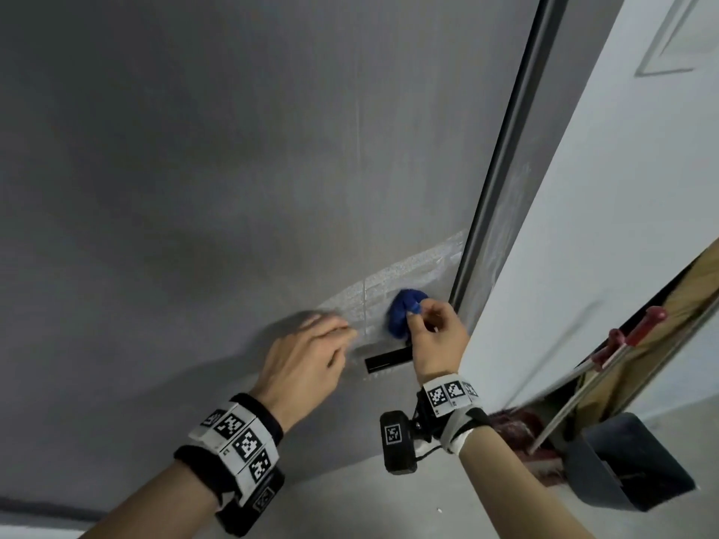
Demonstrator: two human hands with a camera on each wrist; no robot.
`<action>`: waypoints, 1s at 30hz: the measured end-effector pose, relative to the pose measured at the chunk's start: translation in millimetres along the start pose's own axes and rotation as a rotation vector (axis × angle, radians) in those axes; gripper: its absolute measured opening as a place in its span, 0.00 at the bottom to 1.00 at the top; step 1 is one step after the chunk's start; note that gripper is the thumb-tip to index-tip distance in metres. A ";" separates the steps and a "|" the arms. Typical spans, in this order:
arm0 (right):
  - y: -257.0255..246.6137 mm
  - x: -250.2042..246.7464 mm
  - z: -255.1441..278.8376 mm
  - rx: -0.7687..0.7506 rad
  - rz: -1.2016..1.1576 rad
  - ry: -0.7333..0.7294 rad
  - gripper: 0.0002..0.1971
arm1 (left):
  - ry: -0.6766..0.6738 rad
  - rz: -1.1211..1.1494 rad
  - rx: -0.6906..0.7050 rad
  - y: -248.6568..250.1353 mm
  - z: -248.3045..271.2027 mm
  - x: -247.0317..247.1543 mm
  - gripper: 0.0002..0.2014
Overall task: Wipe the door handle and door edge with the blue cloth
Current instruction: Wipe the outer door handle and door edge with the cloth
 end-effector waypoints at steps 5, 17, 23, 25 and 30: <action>-0.4 50.4 41.7 -0.199 0.233 -0.241 0.08 | 0.372 -0.354 0.083 -30.7 9.5 -59.0 0.31; -51.1 -32.2 -42.8 -0.198 -0.029 0.246 0.02 | 0.244 -0.574 -0.071 -43.9 -4.4 -64.2 0.44; -37.6 57.6 44.3 -0.426 0.094 -0.131 0.07 | 0.247 -0.598 -0.058 -43.7 -4.9 -64.8 0.43; -34.7 75.6 64.3 -0.420 0.062 -0.163 0.08 | 0.236 -0.602 -0.048 -44.8 -3.4 -66.8 0.43; -42.9 40.9 30.0 -0.303 -0.069 0.025 0.05 | 0.216 -0.606 0.001 -50.2 0.2 -74.5 0.43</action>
Point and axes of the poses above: each hand's wrist, its own z-axis away from the middle knuckle, its own x-axis out of the palm, y = z × x, the point moved 5 cm from there along -z, towards the middle knuckle, and after that the axes turned 2 degrees about -z, right-handed, at the moved point
